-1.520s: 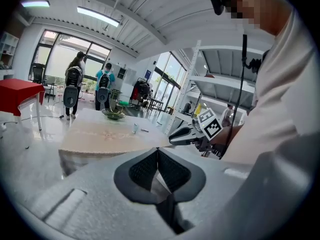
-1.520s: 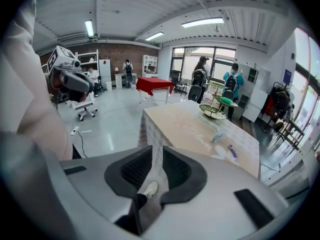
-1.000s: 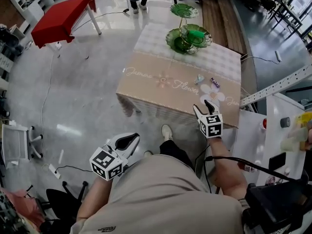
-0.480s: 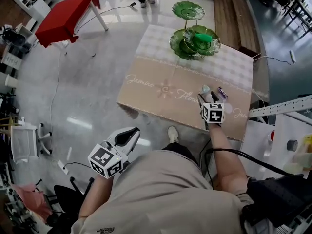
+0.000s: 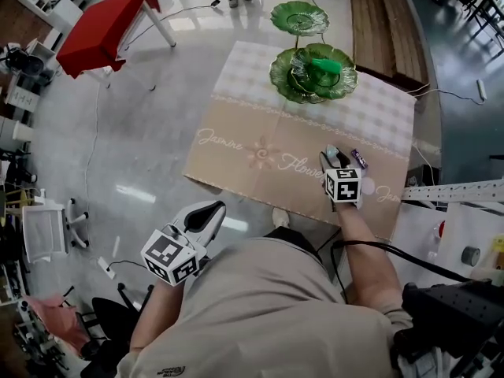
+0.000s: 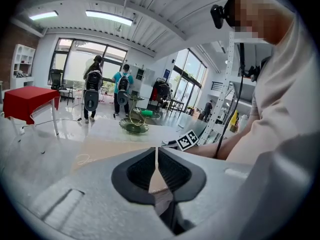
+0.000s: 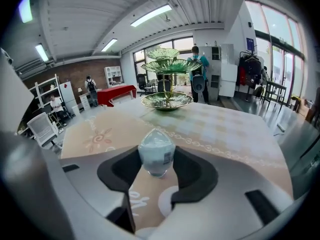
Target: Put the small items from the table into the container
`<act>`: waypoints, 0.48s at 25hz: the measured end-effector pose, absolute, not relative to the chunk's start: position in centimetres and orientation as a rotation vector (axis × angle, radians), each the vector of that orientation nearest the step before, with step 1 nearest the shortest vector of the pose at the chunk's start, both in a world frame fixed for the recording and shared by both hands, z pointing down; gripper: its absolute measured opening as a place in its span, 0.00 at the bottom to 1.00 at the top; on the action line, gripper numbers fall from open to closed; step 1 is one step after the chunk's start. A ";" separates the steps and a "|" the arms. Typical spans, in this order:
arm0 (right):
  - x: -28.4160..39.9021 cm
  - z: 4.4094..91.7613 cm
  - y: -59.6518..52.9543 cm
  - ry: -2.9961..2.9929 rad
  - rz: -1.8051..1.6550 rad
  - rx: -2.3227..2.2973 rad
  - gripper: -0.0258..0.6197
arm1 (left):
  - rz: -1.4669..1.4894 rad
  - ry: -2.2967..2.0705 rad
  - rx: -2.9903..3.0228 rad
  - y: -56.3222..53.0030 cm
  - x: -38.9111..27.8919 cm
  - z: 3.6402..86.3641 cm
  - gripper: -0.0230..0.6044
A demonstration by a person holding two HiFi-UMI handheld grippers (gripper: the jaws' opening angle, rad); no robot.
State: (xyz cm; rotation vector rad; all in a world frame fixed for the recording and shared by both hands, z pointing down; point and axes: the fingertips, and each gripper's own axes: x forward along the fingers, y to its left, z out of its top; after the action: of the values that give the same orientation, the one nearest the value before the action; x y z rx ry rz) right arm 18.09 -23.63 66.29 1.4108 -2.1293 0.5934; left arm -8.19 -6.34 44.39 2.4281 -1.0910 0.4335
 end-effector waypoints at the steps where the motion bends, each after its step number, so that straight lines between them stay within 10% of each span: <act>1: 18.2 66.0 -23.7 -2.135 0.592 1.400 0.35 | 0.433 -1.089 2.430 -6.8 -7.9 44.4 0.05; 12: 18.3 54.7 -25.1 -2.310 0.457 1.266 0.35 | 0.434 -1.058 2.442 -9.9 -5.1 44.6 0.05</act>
State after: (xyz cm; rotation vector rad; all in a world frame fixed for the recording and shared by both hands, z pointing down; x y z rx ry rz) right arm 18.25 -25.12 54.72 1.2664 -2.3103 0.4566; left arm -5.08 -9.86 44.61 2.4418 -1.0577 0.4340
